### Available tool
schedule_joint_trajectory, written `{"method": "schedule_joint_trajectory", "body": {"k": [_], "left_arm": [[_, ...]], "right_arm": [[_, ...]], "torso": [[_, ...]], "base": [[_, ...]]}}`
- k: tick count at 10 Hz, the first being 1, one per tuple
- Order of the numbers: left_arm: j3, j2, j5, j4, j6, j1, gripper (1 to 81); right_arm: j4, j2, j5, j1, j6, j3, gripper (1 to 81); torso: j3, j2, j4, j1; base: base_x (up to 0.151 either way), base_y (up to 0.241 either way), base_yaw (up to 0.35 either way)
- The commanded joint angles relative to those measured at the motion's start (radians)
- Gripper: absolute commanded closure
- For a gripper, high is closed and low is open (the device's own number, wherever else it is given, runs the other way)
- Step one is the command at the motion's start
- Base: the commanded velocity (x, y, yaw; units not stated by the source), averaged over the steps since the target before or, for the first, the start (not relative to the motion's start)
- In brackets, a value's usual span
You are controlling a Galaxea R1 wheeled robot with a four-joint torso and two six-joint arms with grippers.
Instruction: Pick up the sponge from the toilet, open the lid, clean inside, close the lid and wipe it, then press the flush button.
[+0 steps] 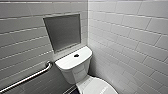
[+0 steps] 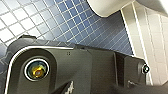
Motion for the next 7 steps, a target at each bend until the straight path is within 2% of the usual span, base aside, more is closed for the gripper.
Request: {"method": "schedule_joint_trajectory", "body": {"k": [1,2,3,4,5,6,7], "left_arm": [[0.036,-0.037,0.109,-0.045,0.003,-0.105,1.0],[0.039,-0.039,0.155,-0.071,0.005,-0.146,1.0],[0.046,-0.048,0.199,-0.102,0.005,-0.191,1.0],[0.059,-0.062,0.222,-0.130,0.005,-0.229,1.0],[0.082,-0.082,0.228,-0.150,0.005,-0.264,1.0],[0.105,-0.094,0.228,-0.160,0.003,-0.294,1.0],[0.116,-0.100,0.228,-0.182,0.003,-0.332,1.0]], "right_arm": [[-0.036,0.014,-0.151,0.001,0.000,-0.041,81.1],[-0.008,0.035,-0.168,-0.013,-0.006,-0.062,81.1],[0.029,0.054,-0.162,-0.041,-0.052,-0.081,81.1],[0.120,0.062,-0.162,-0.051,-0.154,-0.079,81.1],[0.272,0.065,-0.164,-0.050,-0.279,-0.079,81.1],[0.294,0.069,-0.173,-0.048,-0.305,-0.076,81.1],[0.285,0.077,-0.168,-0.048,-0.310,-0.078,81.1]], "torso": [[0.000,0.000,0.000,0.000],[0.000,0.001,0.000,0.000],[0.000,0.000,0.000,0.000],[0.000,0.000,0.000,0.000],[0.000,0.000,0.000,0.000],[0.000,0.000,0.000,0.000],[0.000,0.000,0.000,0.000]], "base": [[0.000,0.000,0.000],[0.000,0.000,0.000],[0.000,0.000,0.000],[0.000,0.000,0.000],[0.000,0.000,0.000],[0.000,0.000,0.000],[0.000,0.000,0.000]]}}
